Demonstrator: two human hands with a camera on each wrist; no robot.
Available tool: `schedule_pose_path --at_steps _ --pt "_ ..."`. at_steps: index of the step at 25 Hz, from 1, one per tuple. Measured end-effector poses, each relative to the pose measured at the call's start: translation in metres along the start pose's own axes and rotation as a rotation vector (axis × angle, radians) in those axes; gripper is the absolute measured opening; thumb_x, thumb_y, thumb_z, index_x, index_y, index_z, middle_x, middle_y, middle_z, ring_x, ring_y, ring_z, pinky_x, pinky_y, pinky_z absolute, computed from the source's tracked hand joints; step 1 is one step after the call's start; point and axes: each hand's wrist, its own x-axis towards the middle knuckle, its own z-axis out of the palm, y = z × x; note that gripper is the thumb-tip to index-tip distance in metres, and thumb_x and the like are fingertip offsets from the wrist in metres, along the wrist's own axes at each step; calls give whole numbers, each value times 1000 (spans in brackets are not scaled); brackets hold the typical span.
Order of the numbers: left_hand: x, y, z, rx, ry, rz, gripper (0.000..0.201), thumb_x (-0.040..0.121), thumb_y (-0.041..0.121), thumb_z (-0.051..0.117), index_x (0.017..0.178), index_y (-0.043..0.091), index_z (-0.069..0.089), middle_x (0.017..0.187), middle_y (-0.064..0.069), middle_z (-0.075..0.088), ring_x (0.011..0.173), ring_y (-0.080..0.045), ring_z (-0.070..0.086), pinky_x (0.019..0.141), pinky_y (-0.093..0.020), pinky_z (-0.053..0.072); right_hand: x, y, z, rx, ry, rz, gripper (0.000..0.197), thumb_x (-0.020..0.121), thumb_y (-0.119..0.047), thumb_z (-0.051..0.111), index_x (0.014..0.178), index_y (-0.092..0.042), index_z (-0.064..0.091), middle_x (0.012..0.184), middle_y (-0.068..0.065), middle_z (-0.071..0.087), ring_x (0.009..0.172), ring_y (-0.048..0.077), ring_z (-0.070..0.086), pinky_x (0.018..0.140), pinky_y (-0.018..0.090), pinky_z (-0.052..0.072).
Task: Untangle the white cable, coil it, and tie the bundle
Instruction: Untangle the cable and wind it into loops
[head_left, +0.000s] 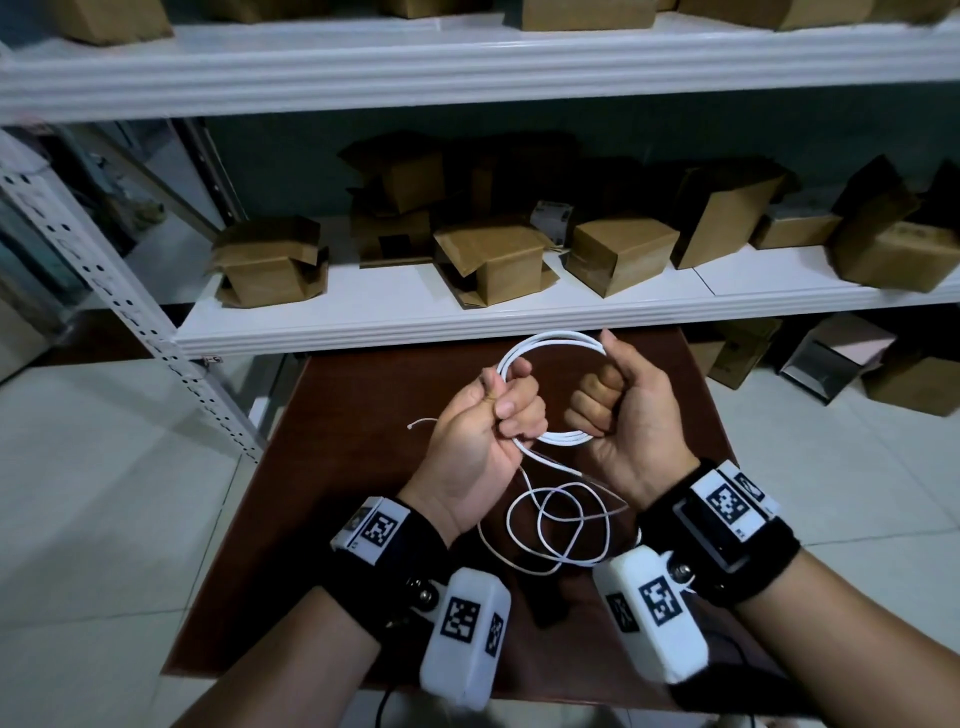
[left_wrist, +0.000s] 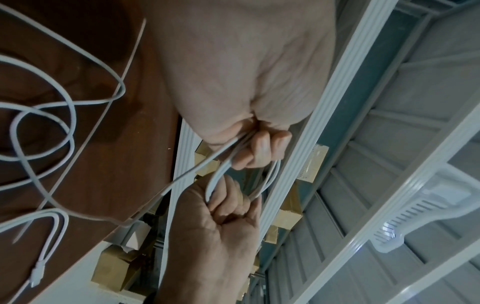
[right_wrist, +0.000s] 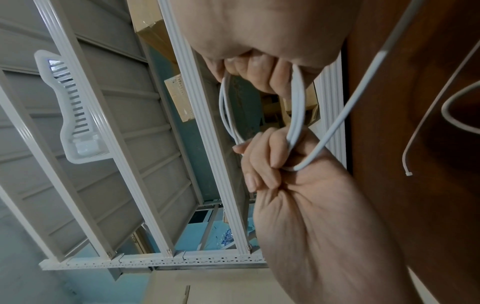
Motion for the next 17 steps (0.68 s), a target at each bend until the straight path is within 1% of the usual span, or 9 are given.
schedule_pose_path --at_steps 4,6,8,10,11,12,14,15,17 --pt "2 9 -5 116 65 14 27 114 23 31 97 11 49 62 9 36 48 -1 28 51 -19 26 -3 9 1 -22 -78 42 58 102 -37 54 54 -23 24 45 -4 15 37 11 11 41 26 11" --pt "0 16 -7 219 93 41 29 114 17 31 89 13 46 58 9 33 44 -1 23 46 -19 18 -4 10 1 -25 -170 119 57 100 -39 51 52 -22 26 45 -3 17 42 14 9 47 29 10" --pt "0 25 -10 365 134 45 32 113 15 31 84 13 43 53 10 31 41 0 20 44 -21 11 -4 5 2 -105 -288 181 51 96 -42 50 56 -18 29 47 -1 20 45 15 14 53 32 11" --pt "0 32 -11 536 146 22 30 110 19 40 81 12 43 49 10 30 39 0 20 42 -18 10 -3 -1 1 -275 -388 174 44 93 -41 53 63 -13 37 51 1 30 49 17 23 57 35 14" --pt "-1 33 -11 620 130 -3 29 106 22 43 80 11 43 48 11 31 39 0 21 39 -15 12 -2 -4 -1 -383 -428 157 39 92 -36 58 66 -10 43 53 2 37 50 17 28 57 35 17" --pt "-2 30 -10 704 115 -37 29 105 22 45 78 11 44 48 11 33 39 1 23 38 -13 15 -1 -6 -3 -517 -466 147 33 89 -30 62 68 -6 50 55 4 43 50 18 34 54 34 22" --pt "-4 21 -11 850 104 -107 33 107 13 45 74 13 47 51 8 36 39 2 28 38 -11 21 -1 -7 -7 -846 -523 184 27 84 -24 67 68 -3 61 57 10 51 47 19 47 51 30 35" --pt "-6 16 -15 978 84 -118 35 106 14 47 71 17 52 55 4 39 41 0 31 40 -13 24 -2 -6 -9 -998 -531 219 25 82 -25 69 66 -5 64 57 12 53 46 20 50 52 30 39" --pt "-9 14 -17 1323 -18 -116 32 98 26 46 71 19 61 58 5 47 48 -7 38 46 -21 29 -2 -5 -13 -1171 -507 282 24 77 -27 69 62 -9 63 54 13 52 45 22 52 54 30 40"
